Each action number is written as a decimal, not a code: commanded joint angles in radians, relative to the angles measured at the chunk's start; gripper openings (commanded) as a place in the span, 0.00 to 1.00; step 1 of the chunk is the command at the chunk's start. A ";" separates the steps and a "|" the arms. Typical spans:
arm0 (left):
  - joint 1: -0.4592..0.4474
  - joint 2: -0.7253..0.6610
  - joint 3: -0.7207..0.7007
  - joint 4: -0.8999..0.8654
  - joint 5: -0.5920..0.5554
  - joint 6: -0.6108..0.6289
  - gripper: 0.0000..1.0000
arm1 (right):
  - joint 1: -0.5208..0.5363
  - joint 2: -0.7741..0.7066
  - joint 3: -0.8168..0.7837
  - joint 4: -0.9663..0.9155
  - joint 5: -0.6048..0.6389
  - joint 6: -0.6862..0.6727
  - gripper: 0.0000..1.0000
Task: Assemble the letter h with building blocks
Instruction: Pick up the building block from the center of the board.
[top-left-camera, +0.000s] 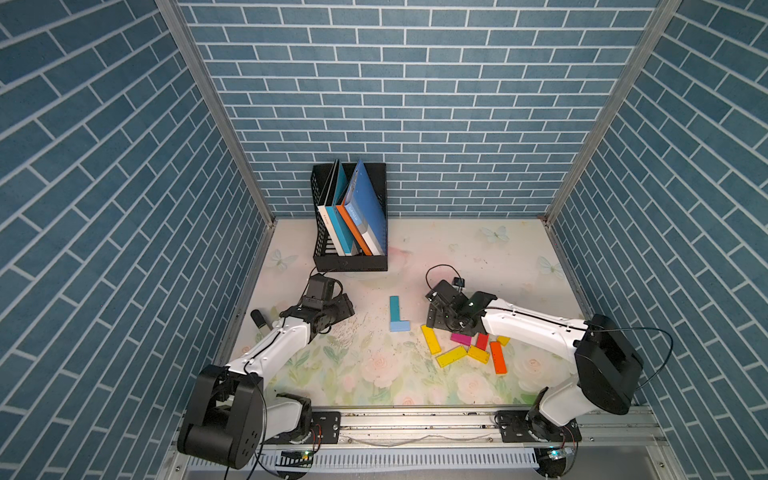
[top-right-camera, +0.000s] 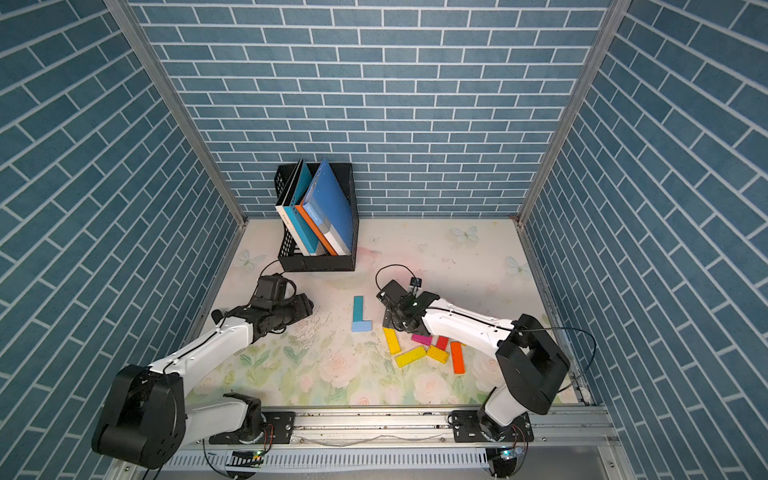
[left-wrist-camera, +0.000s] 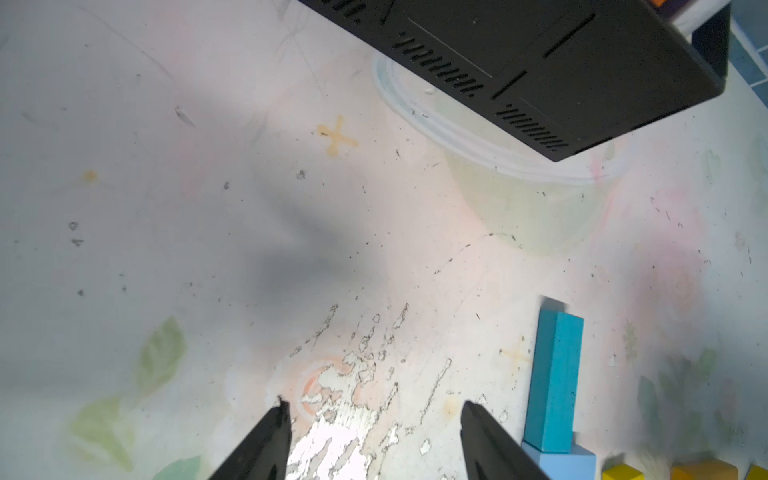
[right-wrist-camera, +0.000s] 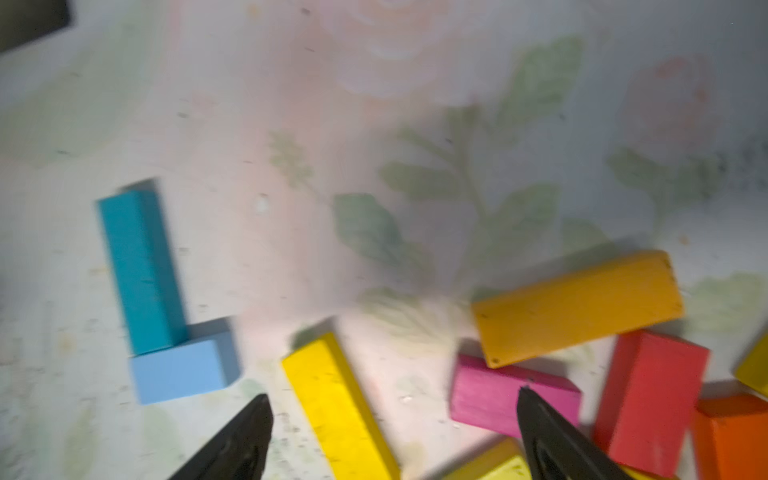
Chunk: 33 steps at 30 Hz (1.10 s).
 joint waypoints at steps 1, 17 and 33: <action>-0.033 0.001 0.002 -0.019 -0.026 0.014 0.70 | 0.006 -0.041 -0.070 -0.038 -0.001 0.092 0.96; -0.057 0.008 0.000 -0.014 -0.025 0.007 0.70 | -0.062 -0.020 -0.175 0.090 -0.034 0.085 0.79; -0.057 0.003 -0.002 -0.017 -0.032 0.004 0.69 | -0.004 -0.065 -0.088 0.015 0.030 -0.081 0.41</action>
